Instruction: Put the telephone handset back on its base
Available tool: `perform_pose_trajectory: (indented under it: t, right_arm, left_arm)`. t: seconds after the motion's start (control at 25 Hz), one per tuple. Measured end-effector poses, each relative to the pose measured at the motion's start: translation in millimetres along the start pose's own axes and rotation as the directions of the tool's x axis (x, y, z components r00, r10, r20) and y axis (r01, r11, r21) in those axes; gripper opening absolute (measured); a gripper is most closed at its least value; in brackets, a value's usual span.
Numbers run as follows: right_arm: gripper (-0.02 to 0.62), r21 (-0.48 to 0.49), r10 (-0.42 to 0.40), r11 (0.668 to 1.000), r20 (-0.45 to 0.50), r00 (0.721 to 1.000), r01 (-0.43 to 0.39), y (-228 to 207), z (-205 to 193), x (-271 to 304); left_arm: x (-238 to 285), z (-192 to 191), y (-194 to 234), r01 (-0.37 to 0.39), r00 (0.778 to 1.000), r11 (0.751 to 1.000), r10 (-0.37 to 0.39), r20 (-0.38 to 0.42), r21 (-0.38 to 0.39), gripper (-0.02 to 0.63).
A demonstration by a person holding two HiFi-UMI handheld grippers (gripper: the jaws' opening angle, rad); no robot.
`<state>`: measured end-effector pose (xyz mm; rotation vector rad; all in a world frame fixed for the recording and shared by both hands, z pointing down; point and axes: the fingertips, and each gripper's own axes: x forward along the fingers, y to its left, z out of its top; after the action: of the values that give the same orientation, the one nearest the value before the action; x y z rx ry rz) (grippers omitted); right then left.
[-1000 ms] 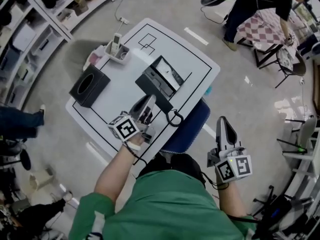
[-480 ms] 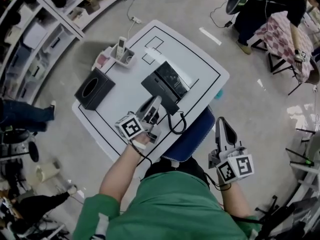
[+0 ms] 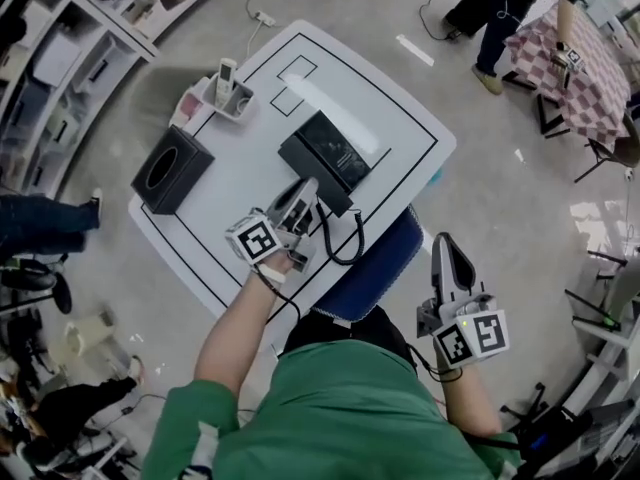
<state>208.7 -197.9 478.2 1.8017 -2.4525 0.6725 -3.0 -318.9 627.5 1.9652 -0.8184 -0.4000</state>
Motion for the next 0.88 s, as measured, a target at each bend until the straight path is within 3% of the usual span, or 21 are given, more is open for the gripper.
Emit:
perform_pose_trajectory:
  t: [0.48, 0.64, 0.76, 0.88]
  right_arm:
    - [0.015, 0.009, -0.027, 1.000, -0.032, 0.999, 0.027, -11.2, -11.5, 3.1]
    - [0.015, 0.008, -0.030, 1.000, -0.040, 0.999, 0.030, -11.9, -14.8, 5.3]
    - [0.015, 0.010, -0.031, 0.999, -0.043, 0.999, 0.031, -13.2, -15.5, 6.4]
    - [0.015, 0.017, -0.032, 0.999, -0.050, 0.998, 0.033, -12.2, -15.8, 5.5]
  left_arm:
    - [14.4, -11.8, 49.2, -0.029, 0.999, 0.991, 0.031, 0.020, -0.128, 0.080]
    - [19.4, -14.6, 57.9, -0.025, 1.000, 0.992, 0.026, 0.010, -0.124, 0.080]
    - [25.1, -11.6, 59.2, -0.006, 1.000, 0.998, 0.006, 0.002, -0.068, 0.080]
    - [25.0, -13.1, 62.1, -0.015, 1.000, 0.996, 0.015, 0.001, -0.086, 0.080]
